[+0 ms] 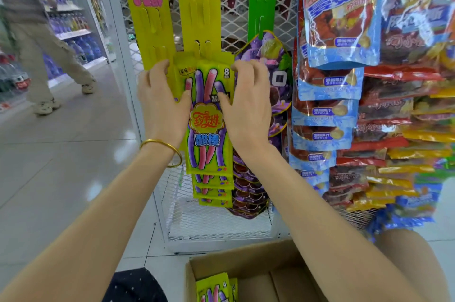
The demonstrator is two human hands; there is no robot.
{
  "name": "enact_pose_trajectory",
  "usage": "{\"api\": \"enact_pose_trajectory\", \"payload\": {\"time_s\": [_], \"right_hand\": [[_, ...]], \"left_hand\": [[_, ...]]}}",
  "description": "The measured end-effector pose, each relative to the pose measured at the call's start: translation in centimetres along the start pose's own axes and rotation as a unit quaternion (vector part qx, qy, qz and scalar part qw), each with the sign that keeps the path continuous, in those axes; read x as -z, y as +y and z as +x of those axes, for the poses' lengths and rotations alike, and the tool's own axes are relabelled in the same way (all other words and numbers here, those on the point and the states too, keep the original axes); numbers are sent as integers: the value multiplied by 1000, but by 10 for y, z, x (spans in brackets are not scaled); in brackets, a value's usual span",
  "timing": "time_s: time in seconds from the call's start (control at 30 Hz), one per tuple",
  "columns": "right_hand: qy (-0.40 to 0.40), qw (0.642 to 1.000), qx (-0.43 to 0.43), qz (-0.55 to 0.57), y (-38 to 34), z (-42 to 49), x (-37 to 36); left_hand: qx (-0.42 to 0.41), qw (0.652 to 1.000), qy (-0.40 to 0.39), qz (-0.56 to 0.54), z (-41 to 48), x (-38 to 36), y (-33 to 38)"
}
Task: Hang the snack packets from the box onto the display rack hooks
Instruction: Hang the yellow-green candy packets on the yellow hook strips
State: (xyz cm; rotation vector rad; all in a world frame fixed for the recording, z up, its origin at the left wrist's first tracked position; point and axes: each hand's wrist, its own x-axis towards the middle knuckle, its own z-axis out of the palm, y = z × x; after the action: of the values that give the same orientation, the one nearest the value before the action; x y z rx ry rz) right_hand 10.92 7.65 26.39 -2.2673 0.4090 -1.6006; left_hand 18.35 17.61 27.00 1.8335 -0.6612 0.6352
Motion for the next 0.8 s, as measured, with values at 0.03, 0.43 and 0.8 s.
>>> {"api": "enact_pose_trajectory", "payload": {"time_s": [0.03,0.43,0.8], "right_hand": [[2,1000,-2,8,2,-9,4],[-507,802,-296,105,121,-269,-10],[-596,620,-510,-24,147,-428,-71]], "left_hand": [[-16,1000,13,5,-9,1,-1],[53,839,-520,154,-209,-33,-114],[100,799,-563,187,-222,-21,-159]]}}
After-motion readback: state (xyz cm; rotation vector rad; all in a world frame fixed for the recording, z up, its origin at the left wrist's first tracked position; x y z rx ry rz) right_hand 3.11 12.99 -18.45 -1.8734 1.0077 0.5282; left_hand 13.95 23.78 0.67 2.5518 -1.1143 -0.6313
